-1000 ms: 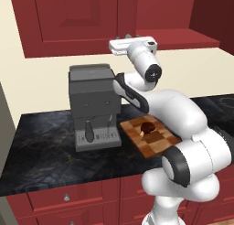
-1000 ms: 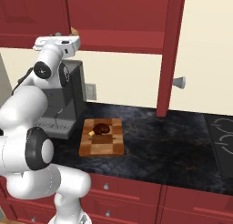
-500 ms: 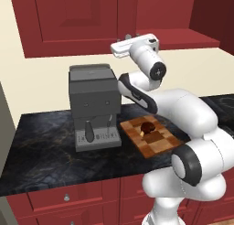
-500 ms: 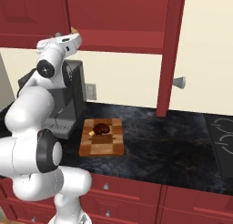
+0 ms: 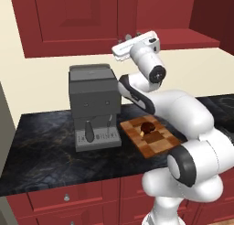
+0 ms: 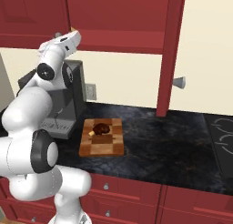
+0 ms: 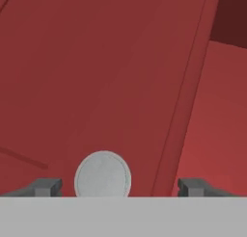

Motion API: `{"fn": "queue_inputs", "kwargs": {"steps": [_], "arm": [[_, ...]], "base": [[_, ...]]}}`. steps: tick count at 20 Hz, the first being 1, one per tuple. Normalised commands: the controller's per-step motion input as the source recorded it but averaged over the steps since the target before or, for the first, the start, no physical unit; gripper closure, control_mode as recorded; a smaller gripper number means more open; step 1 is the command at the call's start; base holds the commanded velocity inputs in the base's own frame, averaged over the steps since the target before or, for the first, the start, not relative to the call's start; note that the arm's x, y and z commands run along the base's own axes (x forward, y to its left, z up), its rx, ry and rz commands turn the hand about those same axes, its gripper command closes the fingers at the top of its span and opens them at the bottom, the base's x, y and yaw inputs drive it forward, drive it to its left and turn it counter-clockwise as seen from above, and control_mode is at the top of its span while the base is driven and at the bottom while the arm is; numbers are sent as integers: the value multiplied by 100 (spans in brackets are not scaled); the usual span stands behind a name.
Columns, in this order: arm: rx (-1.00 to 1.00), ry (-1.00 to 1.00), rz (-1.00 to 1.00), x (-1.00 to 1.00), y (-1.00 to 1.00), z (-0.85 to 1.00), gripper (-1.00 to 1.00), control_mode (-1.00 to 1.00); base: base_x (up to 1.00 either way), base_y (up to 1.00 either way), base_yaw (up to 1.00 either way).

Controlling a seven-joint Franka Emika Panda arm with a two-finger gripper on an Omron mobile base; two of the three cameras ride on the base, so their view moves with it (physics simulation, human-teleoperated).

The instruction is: Open the cabinet, retrieve the rolling pin, and place it next to the meat on the cutting board to prepare for tenderizing.

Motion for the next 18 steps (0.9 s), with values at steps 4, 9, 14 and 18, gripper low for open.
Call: {"fn": "queue_inputs", "kwargs": {"steps": [4, 9, 14, 18], "arm": [[-5, -11, -10, -1, 5, 8, 100, -100], [-4, -12, -11, -8, 3, 17, 100, -100], [-3, -9, -13, -14, 8, 7, 100, -100], [0, -1, -8, -10, 5, 0, 100, -100]], "base": [[0, 0, 0], [0, 0, 0], [0, 0, 0], [0, 0, 0]]}}
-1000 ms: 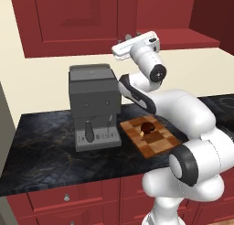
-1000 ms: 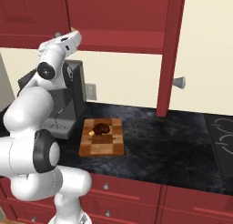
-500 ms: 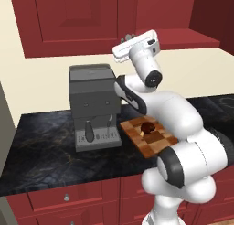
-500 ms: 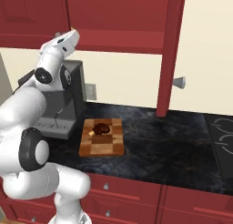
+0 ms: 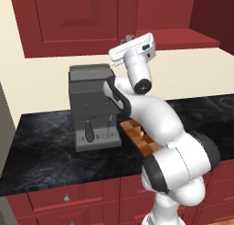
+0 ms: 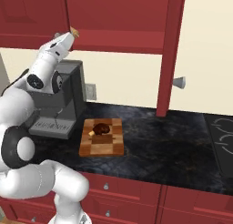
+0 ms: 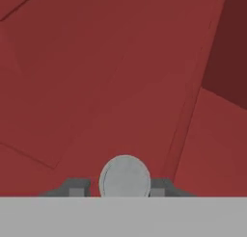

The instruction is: Open the cabinet, retrieve the rolling pin, and place it next to the meat on the cutting board to prepare for tenderizing.

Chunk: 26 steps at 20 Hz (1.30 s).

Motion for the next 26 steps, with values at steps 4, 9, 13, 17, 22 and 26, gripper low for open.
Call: {"fn": "queue_inputs", "kwargs": {"steps": [4, 9, 13, 17, 22, 26], "arm": [[0, -10, -1, -48, 25, 4, 100, -100], [-2, -18, 0, -67, 42, 11, 100, -100], [-4, -21, 0, -80, 47, 16, 100, -100], [-3, -22, 0, -99, 54, 9, 100, -100], [-5, -13, -1, -88, 63, 0, -100, -100], [0, -3, 0, -20, 30, 0, -100, -100]], "base": [[0, 0, 0], [0, 0, 0], [0, 0, 0], [0, 0, 0], [0, 0, 0], [0, 0, 0]]}}
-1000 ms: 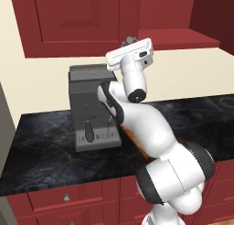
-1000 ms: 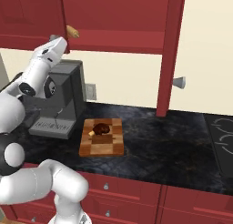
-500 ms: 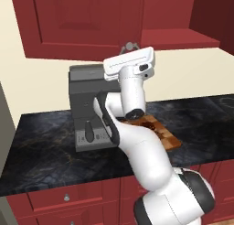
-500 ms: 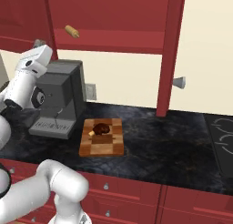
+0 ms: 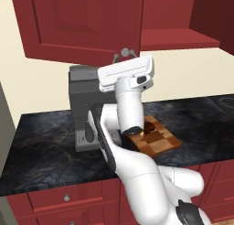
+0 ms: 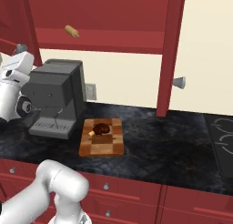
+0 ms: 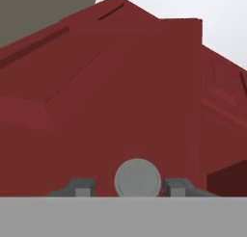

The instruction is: Open the cabinet, retrieve the rolling pin, and place it next to the meat on the cutting board to prepare for tenderizing.

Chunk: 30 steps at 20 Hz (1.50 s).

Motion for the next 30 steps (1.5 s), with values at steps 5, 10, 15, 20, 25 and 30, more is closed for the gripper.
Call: {"fn": "queue_inputs", "kwargs": {"steps": [5, 10, 15, 20, 25, 30], "arm": [[1, -12, 0, -53, 26, 9, -100, -100], [4, -17, 0, -72, 19, 23, -100, -100], [17, -5, 0, -76, 4, 37, -100, -100], [25, 2, 1, -75, 2, 26, -100, -100], [27, 17, 0, -63, 5, 12, -100, -100], [25, 28, 0, -33, 4, 26, -100, -100]], "base": [[0, 0, 0], [0, 0, 0], [0, 0, 0], [0, 0, 0], [0, 0, 0], [0, 0, 0]]}}
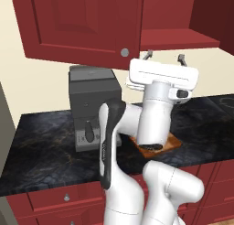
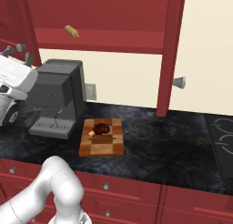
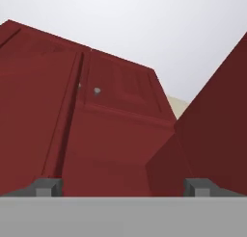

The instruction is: Open the cabinet, retrieve the rolling pin, and place it next to the meat on the cutting board to prepare for tenderizing.

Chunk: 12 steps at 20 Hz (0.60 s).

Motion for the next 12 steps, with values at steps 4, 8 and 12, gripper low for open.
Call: {"fn": "queue_inputs", "kwargs": {"steps": [4, 8, 12], "arm": [[19, 25, 0, -20, 0, 44, -100, -100], [20, 15, 0, -51, 3, 42, -100, -100], [18, 8, 0, -70, 8, 29, -100, -100]], "base": [[0, 0, 0], [0, 0, 0], [0, 0, 0]]}}
